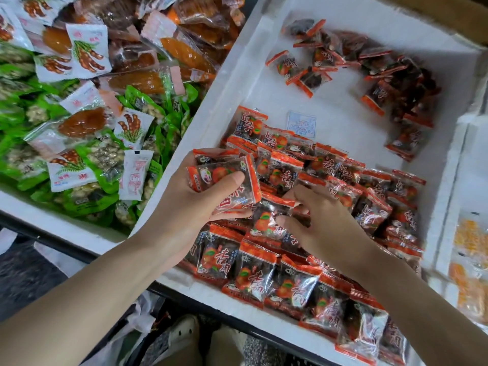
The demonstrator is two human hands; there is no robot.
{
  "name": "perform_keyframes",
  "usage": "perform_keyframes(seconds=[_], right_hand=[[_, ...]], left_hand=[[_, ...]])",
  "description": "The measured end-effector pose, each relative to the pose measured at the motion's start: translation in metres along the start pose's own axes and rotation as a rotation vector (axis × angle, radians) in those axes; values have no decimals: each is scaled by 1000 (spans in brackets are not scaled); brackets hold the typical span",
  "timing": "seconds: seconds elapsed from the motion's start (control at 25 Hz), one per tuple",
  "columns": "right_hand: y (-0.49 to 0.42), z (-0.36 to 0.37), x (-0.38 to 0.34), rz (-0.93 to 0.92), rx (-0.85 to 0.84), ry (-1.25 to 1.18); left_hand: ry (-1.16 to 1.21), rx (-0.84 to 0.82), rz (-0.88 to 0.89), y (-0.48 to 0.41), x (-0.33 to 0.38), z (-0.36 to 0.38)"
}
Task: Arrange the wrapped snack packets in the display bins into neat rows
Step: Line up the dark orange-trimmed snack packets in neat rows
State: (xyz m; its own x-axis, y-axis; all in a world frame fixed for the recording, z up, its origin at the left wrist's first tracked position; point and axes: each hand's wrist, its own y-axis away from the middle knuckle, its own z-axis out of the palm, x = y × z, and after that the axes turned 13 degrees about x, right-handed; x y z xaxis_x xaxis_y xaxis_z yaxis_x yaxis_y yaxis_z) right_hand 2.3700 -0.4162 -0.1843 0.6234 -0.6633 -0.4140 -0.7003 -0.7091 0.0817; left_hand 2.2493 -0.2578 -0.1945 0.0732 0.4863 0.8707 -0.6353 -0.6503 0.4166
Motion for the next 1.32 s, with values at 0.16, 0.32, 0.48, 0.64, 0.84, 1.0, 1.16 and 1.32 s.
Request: perform_keyframes(seconds=[0.16, 0.32, 0.48, 0.64, 0.84, 1.0, 1.16, 1.32], right_hand=[[0, 3, 7, -195, 50, 270], [1, 6, 0, -187, 44, 180], [0, 13, 1, -198, 72, 162], [-4, 22, 6, -271, 139, 360], [-3, 17, -8, -248, 281, 108], [-7, 28, -41, -520, 394, 0], [-17, 54, -52, -600, 259, 101], [-26, 61, -59, -534, 302, 227]], left_hand=[[-52, 9, -14, -3, -8, 3], [-123, 44, 7, -7, -11, 6], [-184, 5, 11, -11, -10, 10], [-227, -10, 33, -13, -5, 13], [-49, 44, 82, -10, 20, 5], [-13, 161, 187, -14, 38, -15], [-52, 230, 200, -17, 36, -33], [-19, 244, 179, -17, 33, -42]])
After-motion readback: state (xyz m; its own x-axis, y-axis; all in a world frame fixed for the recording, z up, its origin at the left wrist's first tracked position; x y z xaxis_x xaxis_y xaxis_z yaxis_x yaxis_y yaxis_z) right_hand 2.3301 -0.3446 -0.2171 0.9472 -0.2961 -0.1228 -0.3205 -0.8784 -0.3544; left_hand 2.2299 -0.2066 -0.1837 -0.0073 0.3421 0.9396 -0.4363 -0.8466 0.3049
